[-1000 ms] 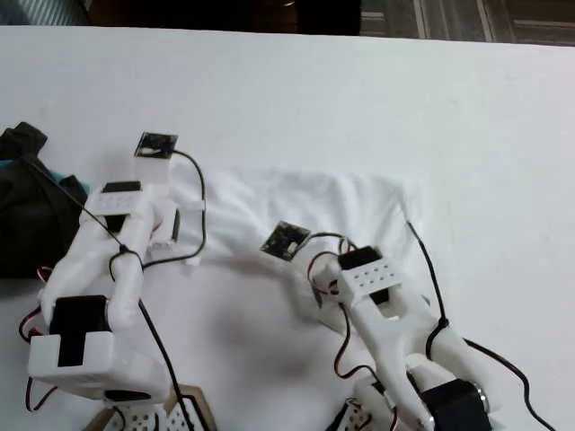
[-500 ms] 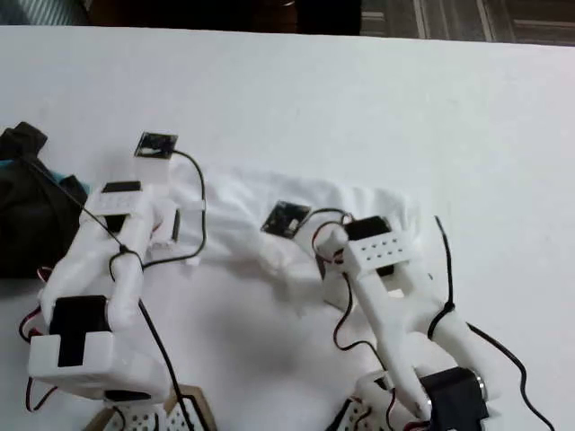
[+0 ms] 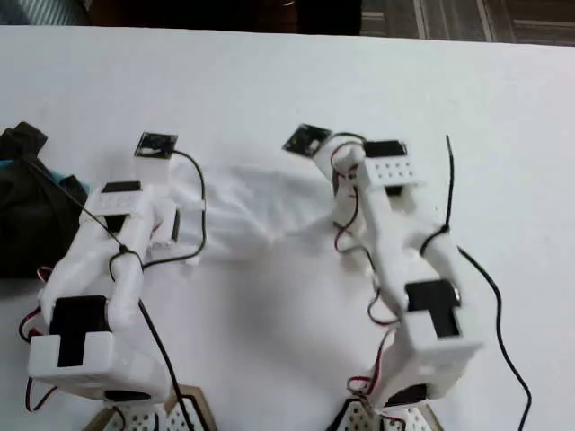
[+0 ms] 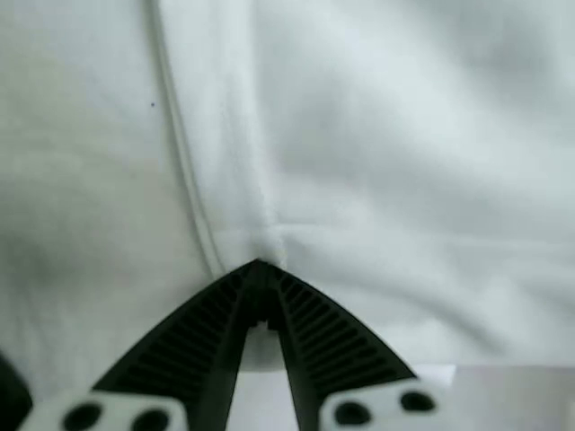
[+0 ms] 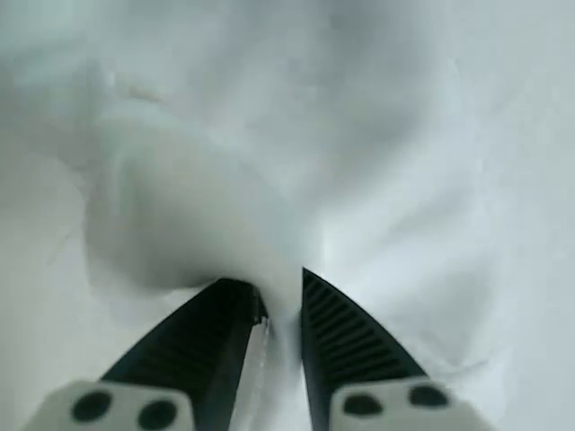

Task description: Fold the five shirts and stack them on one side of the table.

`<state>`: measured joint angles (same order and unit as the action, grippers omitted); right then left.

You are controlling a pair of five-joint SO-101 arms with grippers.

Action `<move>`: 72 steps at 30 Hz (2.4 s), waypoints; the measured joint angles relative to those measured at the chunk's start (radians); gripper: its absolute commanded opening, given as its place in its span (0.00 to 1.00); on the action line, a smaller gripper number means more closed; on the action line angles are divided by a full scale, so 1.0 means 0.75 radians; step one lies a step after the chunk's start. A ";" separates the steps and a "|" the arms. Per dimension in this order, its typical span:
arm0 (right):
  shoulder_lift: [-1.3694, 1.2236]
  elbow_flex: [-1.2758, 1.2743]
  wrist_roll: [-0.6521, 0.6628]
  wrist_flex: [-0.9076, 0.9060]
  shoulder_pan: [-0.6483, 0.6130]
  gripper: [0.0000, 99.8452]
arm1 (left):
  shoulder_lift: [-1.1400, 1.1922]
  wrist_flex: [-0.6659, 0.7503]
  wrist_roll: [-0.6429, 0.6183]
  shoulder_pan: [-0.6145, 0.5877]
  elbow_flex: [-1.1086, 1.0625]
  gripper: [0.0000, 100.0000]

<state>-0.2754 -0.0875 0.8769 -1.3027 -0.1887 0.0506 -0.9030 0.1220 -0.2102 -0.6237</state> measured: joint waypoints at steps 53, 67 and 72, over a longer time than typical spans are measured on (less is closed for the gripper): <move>0.405 -0.673 -0.233 0.350 -0.039 0.02 | 0.000 0.000 -0.002 0.000 0.000 0.03; -0.043 0.012 -0.487 0.366 -0.108 0.02 | 0.000 0.000 -0.002 0.000 0.000 0.03; -0.113 0.123 -0.513 0.366 -0.162 0.02 | 0.000 0.000 -0.002 0.000 0.000 0.03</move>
<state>-0.3598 0.0046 0.4918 -1.0280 -0.3099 0.0506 -0.9030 0.1204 -0.2102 -0.6237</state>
